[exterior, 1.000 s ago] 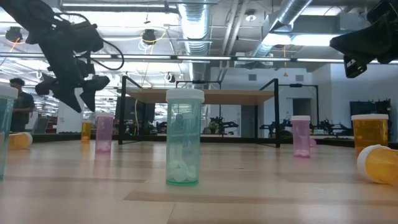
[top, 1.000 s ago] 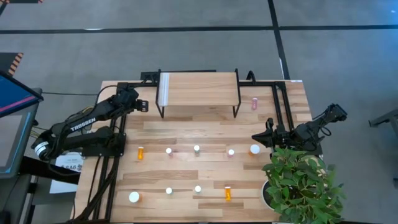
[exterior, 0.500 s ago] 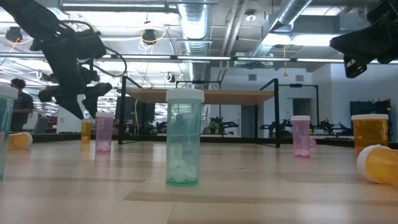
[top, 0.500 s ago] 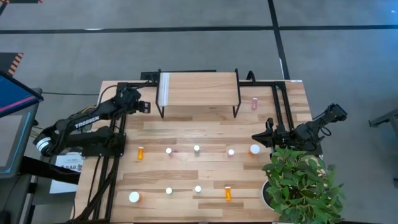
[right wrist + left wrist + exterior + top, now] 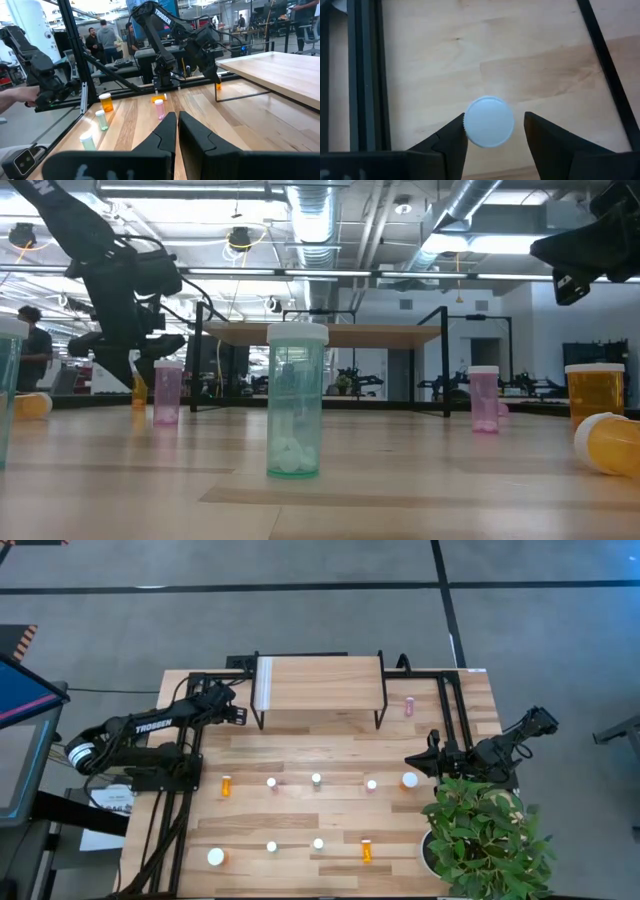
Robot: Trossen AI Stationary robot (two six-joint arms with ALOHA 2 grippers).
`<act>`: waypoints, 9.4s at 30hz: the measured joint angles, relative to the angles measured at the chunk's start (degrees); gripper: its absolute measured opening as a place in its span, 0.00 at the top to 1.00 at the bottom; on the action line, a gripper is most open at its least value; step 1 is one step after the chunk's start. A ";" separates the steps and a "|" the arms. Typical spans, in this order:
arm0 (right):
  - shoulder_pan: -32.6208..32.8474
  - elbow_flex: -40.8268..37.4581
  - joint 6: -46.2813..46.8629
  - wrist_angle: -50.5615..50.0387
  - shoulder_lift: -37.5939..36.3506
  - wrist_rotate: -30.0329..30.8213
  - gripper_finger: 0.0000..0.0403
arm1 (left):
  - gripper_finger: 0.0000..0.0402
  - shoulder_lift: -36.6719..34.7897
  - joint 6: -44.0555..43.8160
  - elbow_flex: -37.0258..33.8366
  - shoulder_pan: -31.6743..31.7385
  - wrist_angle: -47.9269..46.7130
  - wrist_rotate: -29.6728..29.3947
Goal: Pick and place medicine bottles onto shelf by color
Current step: Put the top small orange pill bottle on the shelf, then put the top pink pill bottle on the shelf
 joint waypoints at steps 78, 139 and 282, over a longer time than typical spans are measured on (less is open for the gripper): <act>0.00 -0.02 0.00 0.00 0.02 0.00 0.89 | 0.78 19.76 13.15 46.84 -8.30 -11.20 3.30; 0.00 0.00 0.01 0.00 0.01 0.00 0.89 | 0.67 23.76 18.73 49.11 -4.79 -14.06 11.12; -0.01 0.00 0.00 0.11 0.00 0.02 0.89 | 0.46 11.23 3.62 1.46 -77.06 61.91 -31.97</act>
